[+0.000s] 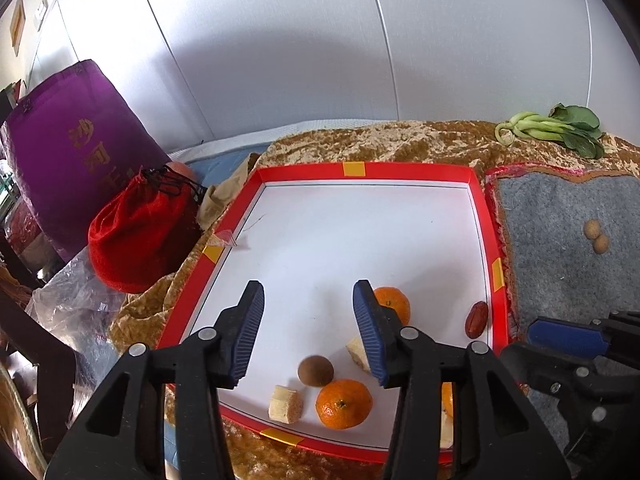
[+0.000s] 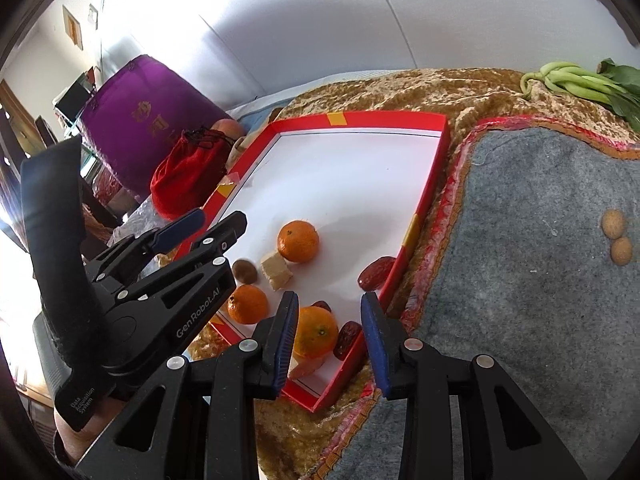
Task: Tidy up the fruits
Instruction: 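Open the left tool to drop the brown fruit while the right tool releases the mandarin, then move both tools back over the two brown fruits on the felt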
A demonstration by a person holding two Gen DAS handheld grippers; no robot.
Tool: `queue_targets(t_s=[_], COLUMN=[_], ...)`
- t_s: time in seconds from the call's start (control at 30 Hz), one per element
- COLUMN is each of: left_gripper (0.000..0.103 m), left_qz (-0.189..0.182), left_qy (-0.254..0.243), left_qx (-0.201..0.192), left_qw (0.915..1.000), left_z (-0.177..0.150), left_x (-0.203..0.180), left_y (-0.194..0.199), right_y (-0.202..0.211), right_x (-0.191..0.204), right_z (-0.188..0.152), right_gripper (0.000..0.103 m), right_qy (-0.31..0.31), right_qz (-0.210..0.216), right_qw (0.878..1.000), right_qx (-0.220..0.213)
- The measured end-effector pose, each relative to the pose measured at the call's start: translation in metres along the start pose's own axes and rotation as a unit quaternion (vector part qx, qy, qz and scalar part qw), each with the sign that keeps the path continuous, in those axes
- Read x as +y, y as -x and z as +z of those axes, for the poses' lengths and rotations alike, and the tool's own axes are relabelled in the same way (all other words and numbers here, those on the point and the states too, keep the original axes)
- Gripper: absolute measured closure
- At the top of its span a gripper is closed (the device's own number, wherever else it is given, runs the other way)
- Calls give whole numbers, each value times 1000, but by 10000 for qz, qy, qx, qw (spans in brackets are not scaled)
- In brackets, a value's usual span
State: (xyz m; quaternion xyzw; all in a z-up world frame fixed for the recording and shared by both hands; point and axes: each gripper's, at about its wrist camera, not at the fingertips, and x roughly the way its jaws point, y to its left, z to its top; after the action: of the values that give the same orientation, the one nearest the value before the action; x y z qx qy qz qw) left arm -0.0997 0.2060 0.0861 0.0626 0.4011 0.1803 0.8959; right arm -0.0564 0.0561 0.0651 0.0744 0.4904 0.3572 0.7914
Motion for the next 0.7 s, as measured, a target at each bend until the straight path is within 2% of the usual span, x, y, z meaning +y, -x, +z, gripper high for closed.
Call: queue_targets(t_s=[0.17,0.27,0.43,0.7], left_gripper=[58,52,49,38], left_qz=[-10,-23,-44,-142], left_qy=[-27,-39,-115,-233], left_qx=[-36,-79,-150,-262], left_qw=[10000,10000,9998,9993], left_z=[2,3,6,12], left_x=[-6,-11,-21,-43], left_y=[2,4,8,14], right_y=[8,12,22,49], right_x=[-11,-19,-30,-59], right_z=[1,3,5,6], right_gripper=[68,68,68,66], right_qy=[-188,-322,-494,-824], right_qz=[-8,-4,9,-37], right_qw=[9998,9994,9987,9959], right_qx=[-69,-79,-148,-357])
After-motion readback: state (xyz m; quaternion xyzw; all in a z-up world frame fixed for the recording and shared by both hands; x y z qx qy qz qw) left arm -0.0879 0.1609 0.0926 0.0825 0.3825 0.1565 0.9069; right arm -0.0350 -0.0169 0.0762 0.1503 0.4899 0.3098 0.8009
